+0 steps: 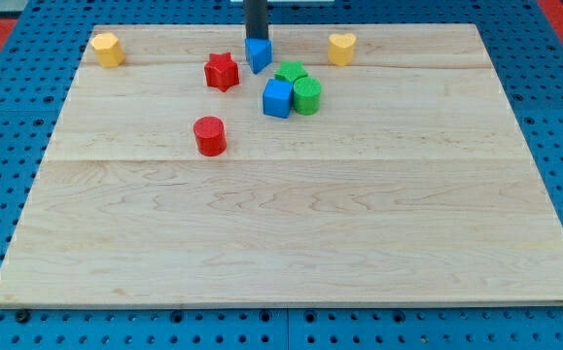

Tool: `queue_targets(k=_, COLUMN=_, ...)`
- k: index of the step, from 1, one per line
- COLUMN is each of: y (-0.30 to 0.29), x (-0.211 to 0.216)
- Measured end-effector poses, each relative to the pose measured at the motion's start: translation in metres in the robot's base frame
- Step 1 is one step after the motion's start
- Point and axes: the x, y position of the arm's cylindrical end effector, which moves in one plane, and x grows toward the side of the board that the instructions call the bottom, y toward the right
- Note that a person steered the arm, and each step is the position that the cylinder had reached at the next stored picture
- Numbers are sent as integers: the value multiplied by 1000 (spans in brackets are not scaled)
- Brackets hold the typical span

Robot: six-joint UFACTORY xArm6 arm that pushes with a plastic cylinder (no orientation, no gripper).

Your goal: Push the red star to the top left of red circle

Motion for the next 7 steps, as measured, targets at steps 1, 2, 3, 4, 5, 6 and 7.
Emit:
queue_targets(k=1, y=1, x=20)
queue_targets(k=2, y=1, x=7)
queue_targets(k=3, y=5, x=-2)
queue_targets(k=4, y=8, x=-3)
queue_targets(k=5, y=8, x=-3)
queue_targets(k=6, y=-20, x=1)
queue_targets(k=7, y=-67, x=15)
